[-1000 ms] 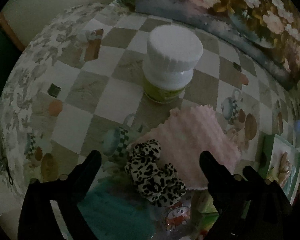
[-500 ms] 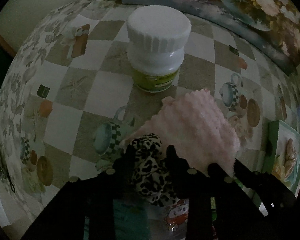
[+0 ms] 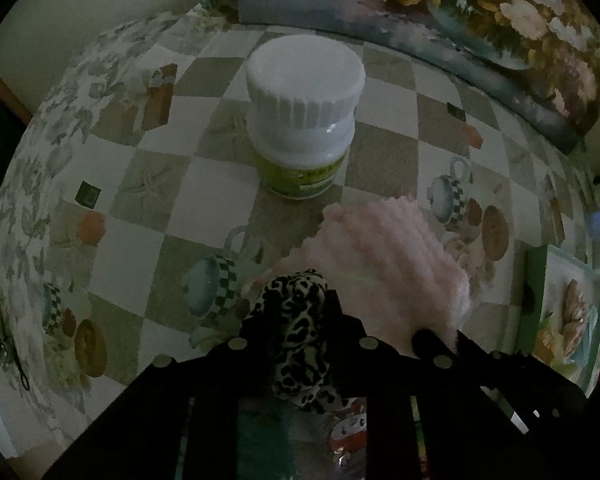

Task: Organize soft objects
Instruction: 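Grasp the leopard-print scrunchie with the left tool while the right tool grasps the pink fluffy towel, then lift and carry the scrunchie with the left tool while the right tool carries the pink towel to the tray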

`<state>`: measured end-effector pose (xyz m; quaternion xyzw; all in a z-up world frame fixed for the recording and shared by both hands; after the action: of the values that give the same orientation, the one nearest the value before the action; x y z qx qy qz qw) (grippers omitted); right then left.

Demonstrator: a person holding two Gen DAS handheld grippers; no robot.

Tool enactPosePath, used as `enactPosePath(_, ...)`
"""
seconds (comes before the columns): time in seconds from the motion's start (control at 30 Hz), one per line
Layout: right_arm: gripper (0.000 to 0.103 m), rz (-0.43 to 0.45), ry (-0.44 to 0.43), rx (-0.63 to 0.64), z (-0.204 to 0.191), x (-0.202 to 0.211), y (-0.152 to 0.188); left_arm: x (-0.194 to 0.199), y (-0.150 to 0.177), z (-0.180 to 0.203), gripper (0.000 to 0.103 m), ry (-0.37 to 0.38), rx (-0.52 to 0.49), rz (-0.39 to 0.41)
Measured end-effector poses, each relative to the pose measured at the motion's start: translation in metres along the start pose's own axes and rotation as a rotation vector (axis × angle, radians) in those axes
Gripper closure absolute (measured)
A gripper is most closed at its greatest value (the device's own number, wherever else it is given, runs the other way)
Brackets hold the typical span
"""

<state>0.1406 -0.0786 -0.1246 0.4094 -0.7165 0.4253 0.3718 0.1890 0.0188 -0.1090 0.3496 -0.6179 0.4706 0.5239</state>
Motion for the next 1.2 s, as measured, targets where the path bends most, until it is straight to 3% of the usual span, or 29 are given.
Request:
enactPosePath(0.33,0.090,0.017,0.001,-0.042,0.014,0.011,-0.004,0.012,0.001,-0.009,0.082,-0.003,0.030,0.035)
enactPosePath(0.73,0.090,0.092,-0.093,-0.059,0.003,0.052,-0.018,0.057,-0.015,-0.006,0.082,0.003,0.024,0.155)
enactPosePath(1.2,0.090,0.290,-0.194,-0.095,-0.002,0.145,-0.042,0.126,-0.022,-0.007,0.082,-0.027,0.032,0.321)
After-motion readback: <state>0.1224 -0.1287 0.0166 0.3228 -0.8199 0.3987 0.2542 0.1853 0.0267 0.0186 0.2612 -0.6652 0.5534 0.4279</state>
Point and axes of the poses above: each gripper's, at about its wrist camera, not at the fingertips, and x roughly against the way its jaws point, z to its right, y to its underside, the point moved 6 cm from there along -x, roughly the way its jaws point, and after that the axes turned 12 degrees about -x, right-handed, at the moved point
